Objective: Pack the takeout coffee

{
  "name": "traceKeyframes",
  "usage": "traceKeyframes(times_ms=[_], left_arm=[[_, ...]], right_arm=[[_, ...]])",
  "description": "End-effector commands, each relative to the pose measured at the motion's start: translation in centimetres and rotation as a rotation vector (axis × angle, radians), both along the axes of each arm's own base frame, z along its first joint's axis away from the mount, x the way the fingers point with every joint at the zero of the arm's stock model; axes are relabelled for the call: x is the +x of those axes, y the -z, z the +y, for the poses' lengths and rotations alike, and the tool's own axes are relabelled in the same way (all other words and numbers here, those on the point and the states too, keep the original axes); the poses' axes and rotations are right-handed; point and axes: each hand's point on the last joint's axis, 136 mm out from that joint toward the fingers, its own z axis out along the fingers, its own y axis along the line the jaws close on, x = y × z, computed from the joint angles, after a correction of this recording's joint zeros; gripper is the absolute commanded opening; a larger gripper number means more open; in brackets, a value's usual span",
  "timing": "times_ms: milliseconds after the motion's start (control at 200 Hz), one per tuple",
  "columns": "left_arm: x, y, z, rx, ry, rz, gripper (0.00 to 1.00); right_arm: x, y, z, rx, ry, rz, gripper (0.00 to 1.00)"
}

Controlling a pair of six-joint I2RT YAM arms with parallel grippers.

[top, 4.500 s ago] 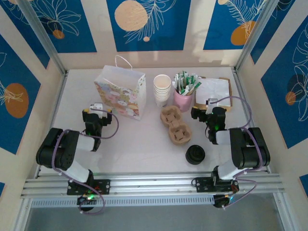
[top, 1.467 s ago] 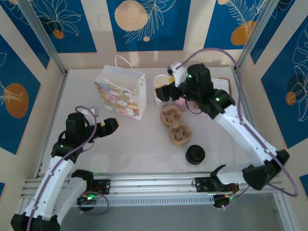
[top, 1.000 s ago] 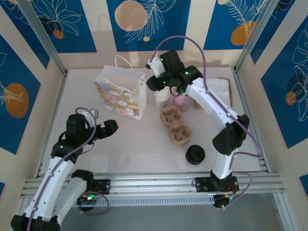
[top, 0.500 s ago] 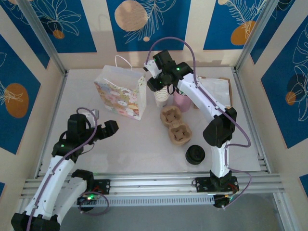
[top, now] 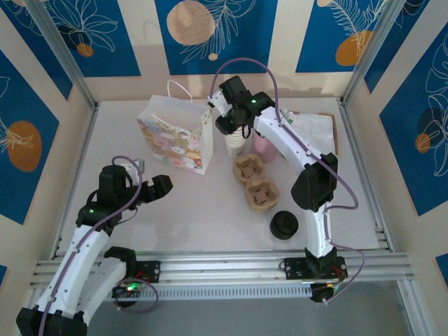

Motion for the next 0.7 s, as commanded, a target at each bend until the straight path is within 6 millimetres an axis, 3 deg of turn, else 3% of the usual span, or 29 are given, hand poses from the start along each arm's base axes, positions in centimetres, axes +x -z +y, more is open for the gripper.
traceKeyframes(times_ms=[0,95,350,695], left_arm=[[-0.5,0.4,-0.3,-0.004,0.023,0.023,0.91],[-0.5,0.3,-0.3,-0.003,0.023,0.021,0.92],[-0.5,0.4,-0.3,-0.003,0.022,0.024,0.92],[-0.5,0.6,-0.2,0.002,0.016,0.03,0.91]], right_arm=[[0.9,-0.5,-0.3,-0.028,0.002,-0.032,0.31],[0.9,-0.5,-0.3,-0.024,0.002,-0.031,0.31],[0.9,-0.9,-0.4,-0.035,-0.004,-0.044,0.1],[0.6,-2.5,-0.3,-0.032,-0.026,-0.085,0.0]])
